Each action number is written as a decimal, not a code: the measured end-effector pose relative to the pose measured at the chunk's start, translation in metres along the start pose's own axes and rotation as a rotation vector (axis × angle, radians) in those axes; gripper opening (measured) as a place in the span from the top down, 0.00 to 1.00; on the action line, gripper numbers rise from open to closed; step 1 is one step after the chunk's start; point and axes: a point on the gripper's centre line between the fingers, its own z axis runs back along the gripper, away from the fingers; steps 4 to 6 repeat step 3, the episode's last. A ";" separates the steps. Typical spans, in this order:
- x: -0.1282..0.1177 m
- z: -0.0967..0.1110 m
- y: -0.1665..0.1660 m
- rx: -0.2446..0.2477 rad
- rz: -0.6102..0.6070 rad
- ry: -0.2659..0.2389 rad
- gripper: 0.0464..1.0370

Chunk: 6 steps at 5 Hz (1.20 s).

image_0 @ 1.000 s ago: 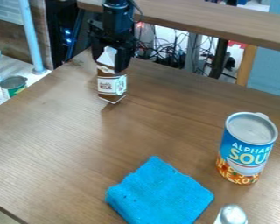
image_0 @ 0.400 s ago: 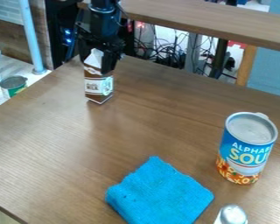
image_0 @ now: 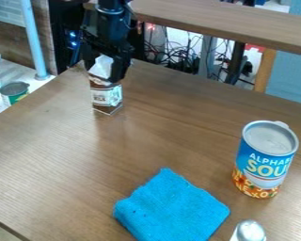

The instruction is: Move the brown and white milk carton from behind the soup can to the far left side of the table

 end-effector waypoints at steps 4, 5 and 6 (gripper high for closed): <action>0.001 0.087 -0.047 -0.005 -0.152 -0.114 0.03; 0.001 0.087 -0.047 -0.005 -0.152 -0.114 0.03; 0.001 0.087 -0.047 -0.005 -0.152 -0.114 0.03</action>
